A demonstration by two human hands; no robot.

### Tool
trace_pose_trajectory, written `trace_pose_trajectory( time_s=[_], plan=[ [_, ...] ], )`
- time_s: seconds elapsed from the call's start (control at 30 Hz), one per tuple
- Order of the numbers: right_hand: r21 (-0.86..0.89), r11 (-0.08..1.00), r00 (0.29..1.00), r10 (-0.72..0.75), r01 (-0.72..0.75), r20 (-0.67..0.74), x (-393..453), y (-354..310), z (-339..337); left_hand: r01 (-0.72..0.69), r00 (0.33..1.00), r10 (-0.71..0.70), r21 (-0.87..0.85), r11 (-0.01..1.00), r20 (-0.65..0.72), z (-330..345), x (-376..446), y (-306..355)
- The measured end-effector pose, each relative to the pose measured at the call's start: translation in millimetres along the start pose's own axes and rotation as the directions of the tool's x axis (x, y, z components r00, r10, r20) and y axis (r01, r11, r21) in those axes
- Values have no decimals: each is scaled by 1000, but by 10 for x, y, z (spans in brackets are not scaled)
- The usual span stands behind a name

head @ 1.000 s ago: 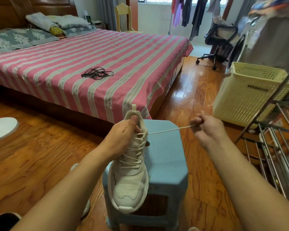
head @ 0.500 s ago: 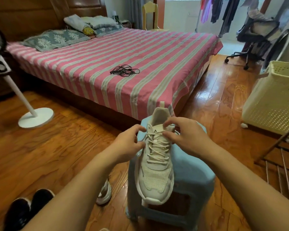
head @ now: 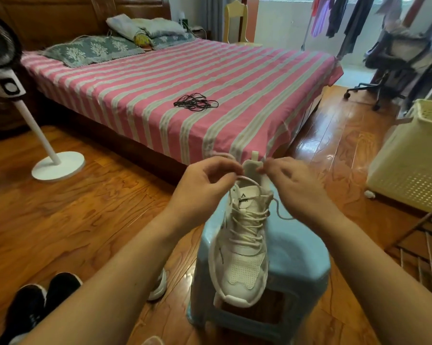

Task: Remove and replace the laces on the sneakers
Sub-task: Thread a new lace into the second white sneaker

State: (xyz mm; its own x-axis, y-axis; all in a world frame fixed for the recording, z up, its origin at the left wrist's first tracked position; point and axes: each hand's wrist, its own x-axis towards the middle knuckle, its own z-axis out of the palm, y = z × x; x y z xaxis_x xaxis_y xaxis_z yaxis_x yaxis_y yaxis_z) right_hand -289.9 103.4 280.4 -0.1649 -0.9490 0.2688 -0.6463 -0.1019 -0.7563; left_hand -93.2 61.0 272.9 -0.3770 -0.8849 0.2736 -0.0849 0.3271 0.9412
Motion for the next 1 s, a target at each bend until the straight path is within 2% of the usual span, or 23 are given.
trace_pose_trajectory(
  time_s=[0.03, 0.07, 0.1, 0.13, 0.2, 0.3, 0.33, 0.37, 0.4, 0.47, 0.53, 0.57, 0.63, 0.7, 0.9, 1.0],
  plan=[
    [233, 965, 987, 89, -118, 130, 22, -77, -26, -36, 997, 38, -23, 999, 71, 45, -17, 74],
    [398, 887, 950, 123, -235, 286, 26, -142, -41, -81, 987, 83, -19, 997, 137, 93, -34, 112],
    [478, 833, 921, 93, -280, 377, 33, -157, -32, -135, 974, 128, 26, 991, 187, 137, -43, 110],
    [544, 781, 910, 73, -306, 408, 15, -179, -25, -178, 962, 155, 84, 980, 226, 177, -53, 83],
    [690, 630, 923, 122, -356, 364, 14, -170, -14, -176, 957, 133, 150, 973, 257, 225, -61, -11],
    [875, 308, 923, 214, -374, 319, 87, -120, -89, -91, 954, 39, 162, 983, 298, 232, -76, -86],
    [895, 263, 923, 242, -360, 300, 120, -77, -143, -71, 938, 7, 172, 982, 348, 214, -88, -86],
    [896, 293, 928, 271, -334, 257, 150, -35, -184, -52, 915, -26, 181, 982, 403, 189, -97, -73],
    [876, 373, 935, 293, -306, 201, 175, 7, -218, -33, 898, -56, 194, 980, 436, 155, -97, -63],
    [738, 628, 956, 280, -248, 83, 224, 110, -230, -18, 931, -71, 239, 971, 358, 70, -24, -108],
    [389, 909, 986, 166, -150, -7, 249, 183, -208, 3, 984, -61, 333, 943, 165, 2, 109, -206],
    [175, 982, 997, 75, -73, -4, 264, 201, -178, 19, 989, -75, 395, 918, 129, -15, 169, -249],
    [-152, 985, 994, -66, 79, 84, 258, 198, -71, 36, 973, -137, 464, 885, 187, -2, 244, -327],
    [-315, 928, 976, -159, 199, 147, 212, 170, 74, 32, 962, -155, 472, 881, 225, 5, 275, -405],
    [-459, 798, 919, -368, 390, 141, 217, 221, 320, 145, 966, -185, 215, 966, 180, -68, 273, -456],
    [-426, 808, 909, -404, 407, 102, 223, 235, 410, 174, 960, -201, 149, 974, 194, -76, 254, -452]
  ],
)
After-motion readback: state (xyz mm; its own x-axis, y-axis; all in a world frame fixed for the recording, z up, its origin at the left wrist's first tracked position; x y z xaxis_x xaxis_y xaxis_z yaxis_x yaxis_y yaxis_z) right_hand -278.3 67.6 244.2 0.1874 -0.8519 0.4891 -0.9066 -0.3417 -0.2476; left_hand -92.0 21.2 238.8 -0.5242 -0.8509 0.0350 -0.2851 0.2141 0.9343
